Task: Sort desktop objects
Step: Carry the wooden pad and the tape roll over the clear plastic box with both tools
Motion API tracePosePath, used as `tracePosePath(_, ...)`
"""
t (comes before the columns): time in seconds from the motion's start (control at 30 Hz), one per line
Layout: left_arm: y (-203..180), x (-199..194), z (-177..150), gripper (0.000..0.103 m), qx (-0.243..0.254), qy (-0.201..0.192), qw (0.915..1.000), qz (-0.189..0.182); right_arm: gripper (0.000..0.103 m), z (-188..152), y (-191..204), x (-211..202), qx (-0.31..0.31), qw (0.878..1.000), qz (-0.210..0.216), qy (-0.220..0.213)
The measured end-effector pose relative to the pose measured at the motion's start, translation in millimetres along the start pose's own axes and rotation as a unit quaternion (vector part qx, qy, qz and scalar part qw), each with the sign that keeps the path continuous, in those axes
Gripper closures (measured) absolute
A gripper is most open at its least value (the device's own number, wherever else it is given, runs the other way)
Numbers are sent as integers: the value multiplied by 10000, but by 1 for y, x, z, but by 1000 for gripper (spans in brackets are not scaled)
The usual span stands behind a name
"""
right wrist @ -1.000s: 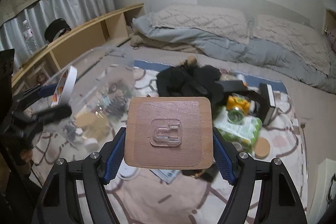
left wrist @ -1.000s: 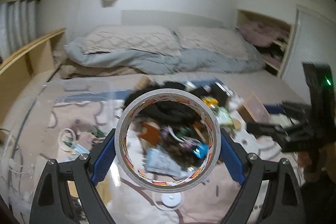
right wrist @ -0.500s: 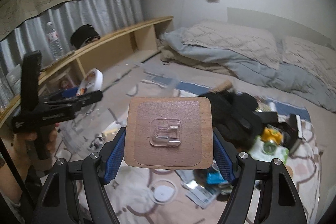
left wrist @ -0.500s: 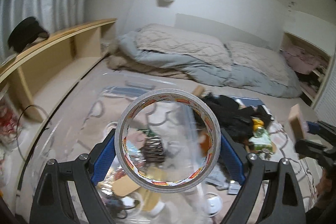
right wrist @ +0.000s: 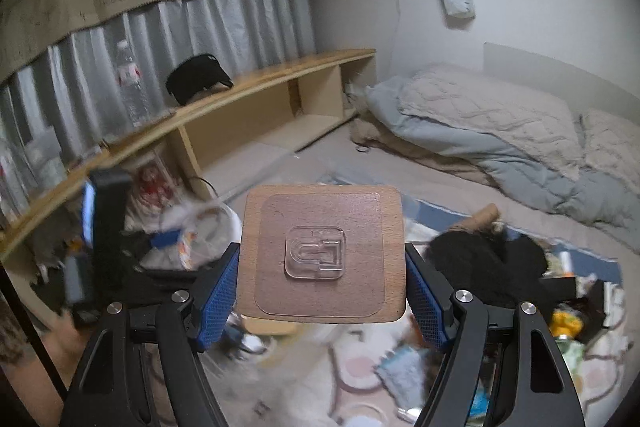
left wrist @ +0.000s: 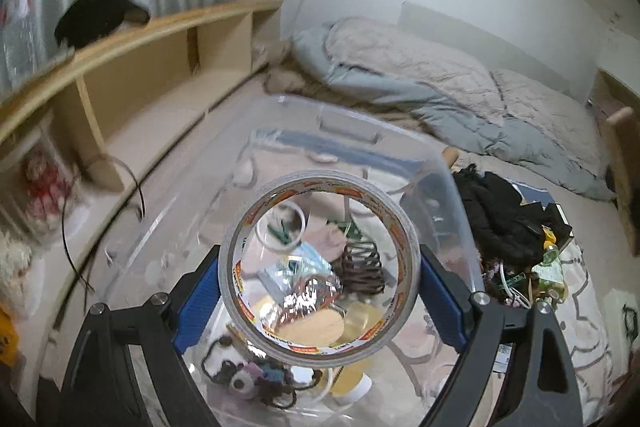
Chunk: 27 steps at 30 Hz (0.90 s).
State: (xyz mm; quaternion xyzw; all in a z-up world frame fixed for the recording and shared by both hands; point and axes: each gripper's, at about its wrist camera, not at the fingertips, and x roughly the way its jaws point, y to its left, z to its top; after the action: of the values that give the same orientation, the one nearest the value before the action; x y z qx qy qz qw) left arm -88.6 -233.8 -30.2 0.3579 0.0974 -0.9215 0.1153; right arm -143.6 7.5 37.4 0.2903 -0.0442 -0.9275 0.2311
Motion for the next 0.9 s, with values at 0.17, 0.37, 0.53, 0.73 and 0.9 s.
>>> tracePosePath(0.17,-2,17,-2,12,177,398,9987,256,26,-6,5,16,-61,9996,119,251)
tracePosePath(0.37,4,38,-8,12,51,939,9950,350,26,-8,2,28,-45,9991,149,407)
tracePosePath(0.53,2,40,-13,12,117,1095,9933,363,26,-8,-1,29,-42,9989,108,447)
tracePosePath(0.73,-1,39,-21,12,133,1230,9915,405,26,-9,0,31,-27,9986,132,512)
tracePosePath(0.9,-4,35,-27,12,135,1296,9910,297,26,-11,6,32,-93,9984,130,546)
